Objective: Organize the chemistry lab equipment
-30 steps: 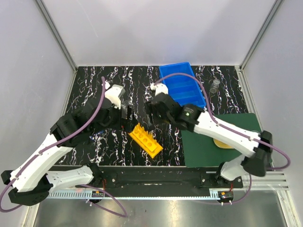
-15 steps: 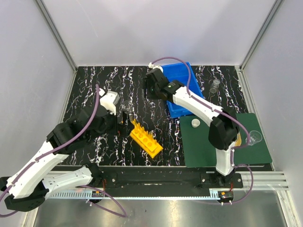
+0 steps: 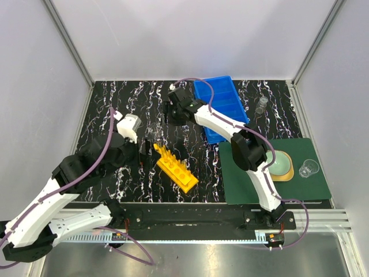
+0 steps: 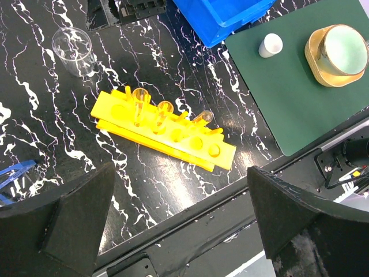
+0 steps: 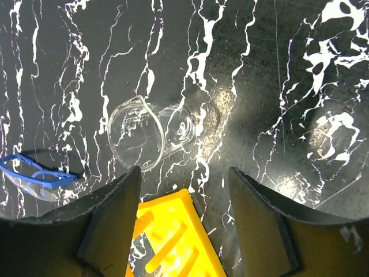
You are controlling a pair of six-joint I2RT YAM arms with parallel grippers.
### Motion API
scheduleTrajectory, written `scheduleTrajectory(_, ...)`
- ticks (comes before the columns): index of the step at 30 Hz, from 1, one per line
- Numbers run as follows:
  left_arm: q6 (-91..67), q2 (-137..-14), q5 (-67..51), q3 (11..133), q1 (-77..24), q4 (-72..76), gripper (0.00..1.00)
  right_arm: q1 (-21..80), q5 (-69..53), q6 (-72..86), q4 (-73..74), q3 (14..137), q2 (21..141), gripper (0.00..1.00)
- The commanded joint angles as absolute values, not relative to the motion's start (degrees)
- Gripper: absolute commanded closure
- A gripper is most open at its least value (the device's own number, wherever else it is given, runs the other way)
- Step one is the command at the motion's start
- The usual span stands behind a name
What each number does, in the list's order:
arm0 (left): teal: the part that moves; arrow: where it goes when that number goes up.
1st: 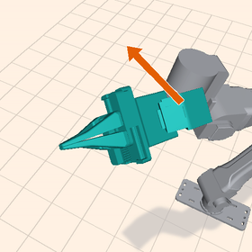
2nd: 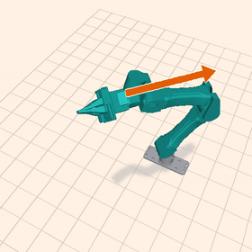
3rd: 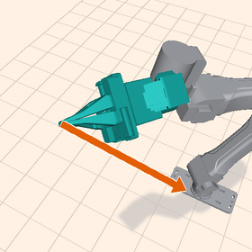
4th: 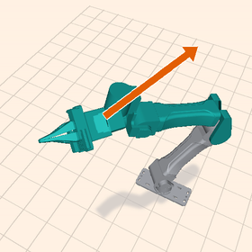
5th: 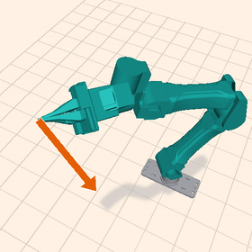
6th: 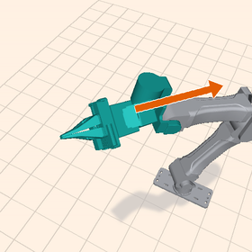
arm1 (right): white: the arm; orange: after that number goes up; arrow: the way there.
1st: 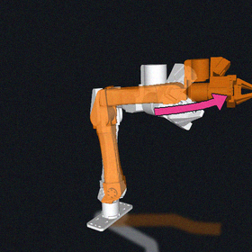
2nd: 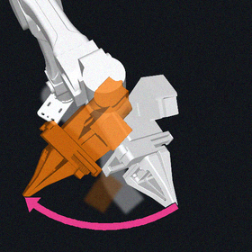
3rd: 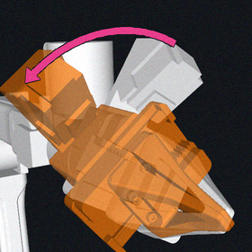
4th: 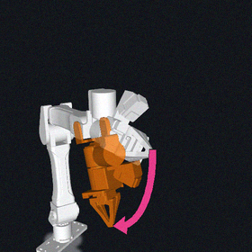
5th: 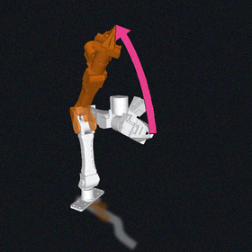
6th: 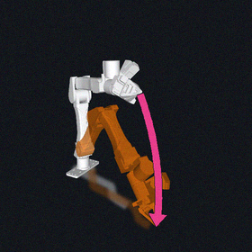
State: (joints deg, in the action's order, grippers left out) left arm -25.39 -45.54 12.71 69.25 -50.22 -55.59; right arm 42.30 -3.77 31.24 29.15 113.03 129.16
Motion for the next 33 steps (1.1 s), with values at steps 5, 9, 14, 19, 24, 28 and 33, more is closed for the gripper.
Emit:
scheduleTrajectory(5, -24.08, -44.74, 14.50, 68.29, -50.01, -52.56, 0.01, 42.01, -7.82, 32.52, 27.51, 119.26, 133.32, 0.32)
scheduleTrajectory(9, -23.91, -44.39, 14.50, 67.94, -50.01, -52.47, 0.01, 42.01, -8.88, 33.13, 27.51, 121.20, 135.61, 0.33)
scheduleTrajectory(14, -23.56, -44.30, 15.03, 67.24, -50.01, -52.38, 0.01, 42.19, -10.19, 33.92, 27.51, 123.31, 138.24, 0.33)
scheduleTrajectory(19, -23.20, -44.30, 15.29, 67.06, -50.01, -52.29, 0.01, 42.27, -10.46, 34.19, 27.60, 124.63, 139.66, 0.33)
scheduleTrajectory(24, -22.85, -44.30, 15.64, 66.80, -50.10, -52.12, 0.01, 42.27, -10.46, 34.01, 28.30, 126.12, 140.71, 0.38)
scheduleTrajectory(28, -22.68, -44.47, 15.73, 67.06, -50.01, -52.12, 0.01, 42.19, -10.46, 33.66, 28.83, 126.65, 140.80, 0.44)
scheduleTrajectory(33, -22.59, -44.74, 15.65, 67.15, -50.01, -52.12, 0.01, 42.19, -10.46, 33.31, 29.18, 126.74, 140.80, 0.58)
